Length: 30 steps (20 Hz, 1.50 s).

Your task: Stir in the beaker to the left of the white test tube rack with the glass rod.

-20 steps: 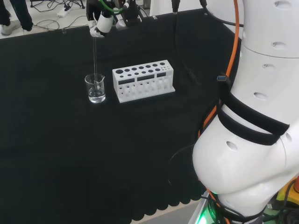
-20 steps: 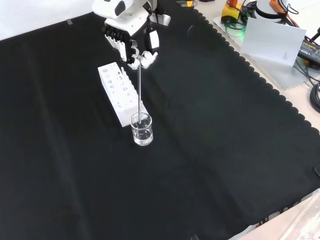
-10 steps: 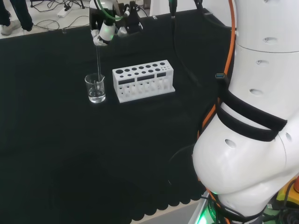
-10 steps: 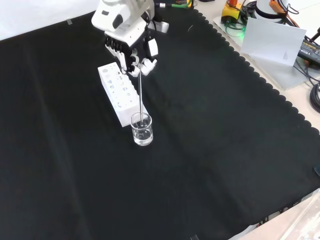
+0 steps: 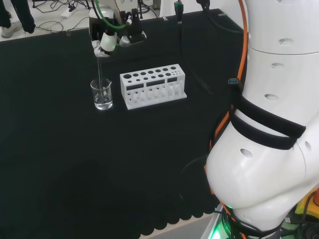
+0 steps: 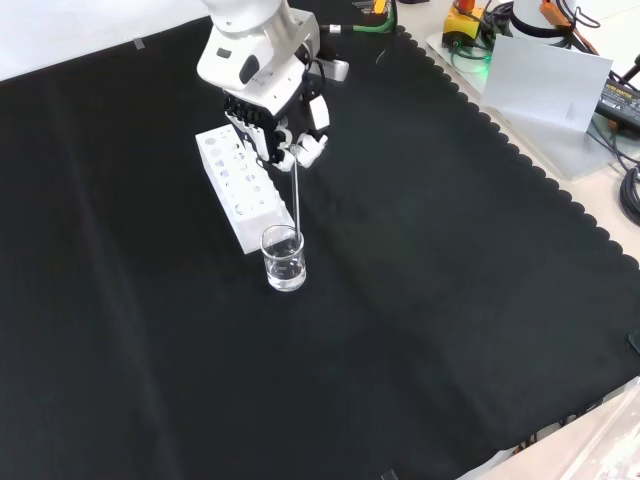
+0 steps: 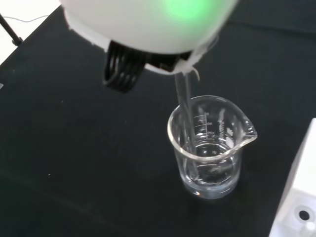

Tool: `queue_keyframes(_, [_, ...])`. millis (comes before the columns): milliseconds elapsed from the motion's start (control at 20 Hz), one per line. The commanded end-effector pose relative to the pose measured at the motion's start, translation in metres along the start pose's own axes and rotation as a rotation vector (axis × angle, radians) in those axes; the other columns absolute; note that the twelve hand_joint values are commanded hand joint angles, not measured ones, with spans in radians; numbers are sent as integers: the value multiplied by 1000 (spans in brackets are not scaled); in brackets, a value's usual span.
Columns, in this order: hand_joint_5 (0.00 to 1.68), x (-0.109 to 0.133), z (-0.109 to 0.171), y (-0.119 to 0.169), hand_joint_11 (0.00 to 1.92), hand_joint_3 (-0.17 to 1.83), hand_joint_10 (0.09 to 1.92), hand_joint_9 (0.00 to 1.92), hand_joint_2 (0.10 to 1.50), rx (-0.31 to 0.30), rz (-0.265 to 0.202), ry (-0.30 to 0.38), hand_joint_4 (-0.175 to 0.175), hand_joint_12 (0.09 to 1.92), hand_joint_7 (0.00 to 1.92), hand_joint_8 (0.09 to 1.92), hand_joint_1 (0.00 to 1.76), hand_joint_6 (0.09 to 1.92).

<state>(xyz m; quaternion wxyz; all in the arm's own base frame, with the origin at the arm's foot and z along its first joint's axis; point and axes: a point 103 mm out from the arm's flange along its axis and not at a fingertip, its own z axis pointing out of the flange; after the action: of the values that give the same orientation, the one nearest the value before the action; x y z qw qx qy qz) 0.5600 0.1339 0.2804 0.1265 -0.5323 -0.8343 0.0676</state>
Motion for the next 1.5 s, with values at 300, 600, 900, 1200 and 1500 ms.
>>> queue_keyframes(300, [1374, 1, 8, 36, 1781, 1012, 614, 1907, 431, 27, -25, 19, -175, 665, 1674, 768, 1227, 672])
queue_keyframes(600, [1374, -10, 3, 54, 1781, 1012, 613, 1907, 432, 29, -48, 14, -175, 665, 1674, 768, 1226, 673])
queue_keyframes(900, [1373, -33, -4, 59, 1782, 1011, 612, 1907, 432, 42, -39, 2, -175, 665, 1673, 767, 1226, 673])
queue_keyframes(1200, [1373, -48, 0, 41, 1782, 1010, 611, 1907, 433, 47, -13, -6, -175, 665, 1673, 767, 1226, 673])
queue_keyframes(1500, [1372, -43, -1, 30, 1781, 1009, 610, 1907, 434, 52, -9, -12, -175, 664, 1673, 767, 1226, 674])
